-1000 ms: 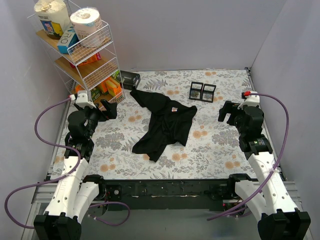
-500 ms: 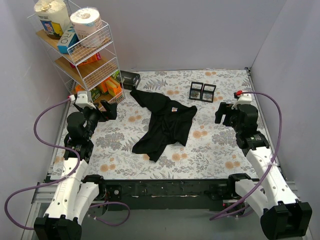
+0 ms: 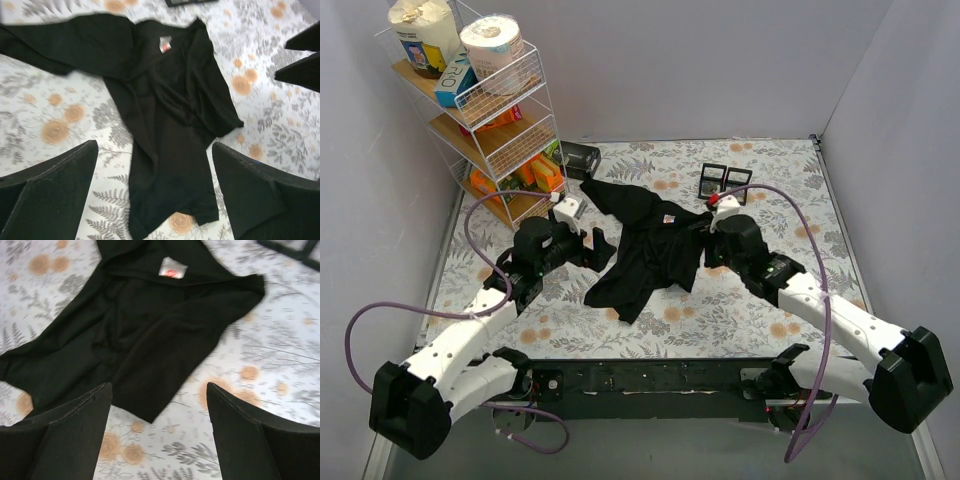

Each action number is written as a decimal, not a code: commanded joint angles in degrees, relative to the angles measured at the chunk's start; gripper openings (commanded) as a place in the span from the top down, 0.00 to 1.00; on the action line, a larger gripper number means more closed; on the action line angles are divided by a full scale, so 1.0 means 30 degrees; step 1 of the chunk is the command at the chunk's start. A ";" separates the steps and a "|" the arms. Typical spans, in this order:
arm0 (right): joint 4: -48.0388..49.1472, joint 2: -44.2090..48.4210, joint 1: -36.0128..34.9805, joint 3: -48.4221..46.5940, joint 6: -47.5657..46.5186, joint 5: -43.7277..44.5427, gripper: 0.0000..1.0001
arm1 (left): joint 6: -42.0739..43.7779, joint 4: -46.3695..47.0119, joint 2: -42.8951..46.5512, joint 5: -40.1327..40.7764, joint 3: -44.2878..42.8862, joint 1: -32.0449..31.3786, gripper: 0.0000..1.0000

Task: Pin the brooch onto the clothing
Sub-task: Flatten out the clothes at the center of the board.

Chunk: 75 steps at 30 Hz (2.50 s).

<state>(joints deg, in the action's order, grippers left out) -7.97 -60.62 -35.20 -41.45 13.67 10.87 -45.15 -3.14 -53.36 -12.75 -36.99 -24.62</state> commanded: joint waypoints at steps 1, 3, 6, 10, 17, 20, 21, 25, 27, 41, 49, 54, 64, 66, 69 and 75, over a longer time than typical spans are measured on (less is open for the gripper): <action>0.1807 -0.1557 -0.2472 -0.0535 0.1623 0.0329 0.17 | -0.0126 -0.0566 -0.1660 -0.0989 -0.0910 -0.0611 0.02; 0.1689 -0.2583 -0.3262 -0.0830 0.1741 0.0680 0.18 | -0.0767 -0.0856 -0.3358 -0.1986 -0.1173 -0.0640 0.02; 0.2008 -0.3288 -0.3763 -0.0744 0.1975 0.0625 0.18 | -0.1239 -0.1878 -0.5581 -0.2399 -0.2110 -0.0640 0.02; 0.3445 -0.4222 -0.4115 -0.0362 0.2239 -0.0079 0.18 | -0.1183 -0.2527 -0.7141 -0.1960 -0.2727 -0.0641 0.02; 0.3299 -0.5896 -0.5053 -0.0539 0.2679 0.1734 0.20 | -0.0831 -0.3435 -0.8870 -0.3393 -0.3137 -0.0669 0.02; 0.3914 -0.5984 -0.5317 -0.0187 0.2621 0.2556 0.20 | -0.0859 -0.3700 -0.9691 -0.3863 -0.3459 -0.0640 0.02; 0.4089 -0.6043 -0.5375 -0.0158 0.2592 0.2789 0.20 | -0.0889 -0.3701 -0.9867 -0.3951 -0.3518 -0.0640 0.02; 0.4529 -0.6773 -0.5463 -0.0216 0.2533 0.3230 0.22 | -0.1035 -0.3672 -1.0541 -0.4186 -0.3607 -0.0641 0.02; 0.5142 -0.7038 -0.5493 -0.0041 0.2445 0.3435 0.22 | -0.1123 -0.3671 -1.0951 -0.4741 -0.3636 -0.0641 0.02; 0.4737 -0.8241 -0.5522 -0.0333 0.2445 0.3963 0.84 | -0.1446 -0.3583 -1.2564 -0.6150 -0.4192 -0.0699 0.90; 0.3684 -0.6721 -0.5522 -0.0128 0.2415 0.4606 0.99 | -0.1387 -0.3379 -1.1218 -0.3723 -0.3900 -0.0699 1.00; 0.1052 -0.5080 -0.5493 -0.0420 0.2533 0.5718 0.99 | -0.1211 -0.3877 -0.9961 -0.0765 -0.3841 -0.0699 1.00; -0.3407 0.0072 -0.5464 -0.1064 0.1919 0.9556 0.99 | -0.1153 -0.4023 -0.7527 0.2256 -0.3168 -0.0523 1.00; -0.4136 0.0809 -0.5435 -0.1532 0.1713 1.0112 0.99 | -0.1124 -0.3935 -0.6707 0.2580 -0.2992 -0.0378 1.00; -0.4725 0.2040 -0.5434 -0.2791 0.1128 1.0670 0.99 | -0.1123 -0.3643 -0.5302 0.3283 -0.2642 -0.0231 1.00; -0.3853 0.3535 -0.5434 -0.4726 -0.1066 1.1433 0.99 | -0.1269 -0.3027 -0.2871 0.4017 -0.2054 0.0178 1.00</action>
<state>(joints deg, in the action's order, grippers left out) -21.61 -52.49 -51.48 -51.16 16.05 40.91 -49.28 -14.46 -66.92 -3.73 -44.03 -25.30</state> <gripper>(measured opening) 0.032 0.017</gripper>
